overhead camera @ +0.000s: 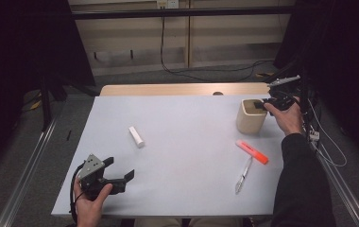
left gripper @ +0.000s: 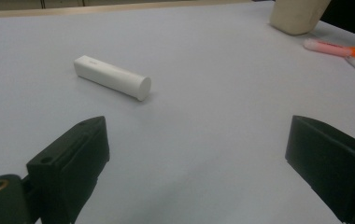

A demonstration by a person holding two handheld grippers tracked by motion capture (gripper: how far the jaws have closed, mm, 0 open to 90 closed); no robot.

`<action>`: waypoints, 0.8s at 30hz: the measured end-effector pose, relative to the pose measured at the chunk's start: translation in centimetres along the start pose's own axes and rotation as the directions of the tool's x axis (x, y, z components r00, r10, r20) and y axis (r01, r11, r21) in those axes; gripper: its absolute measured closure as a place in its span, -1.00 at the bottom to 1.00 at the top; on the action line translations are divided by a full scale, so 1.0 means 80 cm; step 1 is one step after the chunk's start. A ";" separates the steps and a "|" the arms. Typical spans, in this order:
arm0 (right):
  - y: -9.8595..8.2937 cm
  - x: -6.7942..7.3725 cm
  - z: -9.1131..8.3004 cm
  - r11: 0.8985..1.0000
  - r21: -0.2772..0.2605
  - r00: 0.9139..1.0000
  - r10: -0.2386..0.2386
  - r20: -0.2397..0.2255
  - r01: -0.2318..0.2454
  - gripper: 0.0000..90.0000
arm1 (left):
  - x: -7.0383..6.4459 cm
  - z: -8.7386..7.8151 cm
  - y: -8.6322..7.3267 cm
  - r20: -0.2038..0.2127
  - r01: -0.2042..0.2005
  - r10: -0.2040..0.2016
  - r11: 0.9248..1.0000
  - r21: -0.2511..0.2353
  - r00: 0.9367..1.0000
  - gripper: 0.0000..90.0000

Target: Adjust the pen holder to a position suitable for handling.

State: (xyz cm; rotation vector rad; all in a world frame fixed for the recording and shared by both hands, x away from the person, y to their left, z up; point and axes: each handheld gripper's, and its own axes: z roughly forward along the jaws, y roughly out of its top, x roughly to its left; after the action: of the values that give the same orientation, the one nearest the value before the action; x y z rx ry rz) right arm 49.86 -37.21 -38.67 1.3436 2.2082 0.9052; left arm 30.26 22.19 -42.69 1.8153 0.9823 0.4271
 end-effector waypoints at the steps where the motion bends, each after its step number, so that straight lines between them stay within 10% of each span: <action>1: 0.000 0.000 0.000 1.000 -0.001 1.000 -0.002 0.000 0.002 0.60 | 0.000 -0.001 0.000 -0.006 -0.003 0.003 1.000 0.000 1.000 -0.86; 24: 0.001 0.006 -0.001 0.996 -0.004 0.996 0.085 0.022 -0.085 0.68 | 0.001 -0.001 0.000 -0.008 0.004 -0.003 1.000 0.004 1.000 -0.85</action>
State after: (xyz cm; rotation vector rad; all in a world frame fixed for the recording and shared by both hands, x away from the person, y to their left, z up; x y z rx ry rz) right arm 49.66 -36.77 -38.56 1.4485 2.1470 0.9183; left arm 30.27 22.30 -42.71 1.8165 0.9925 0.4311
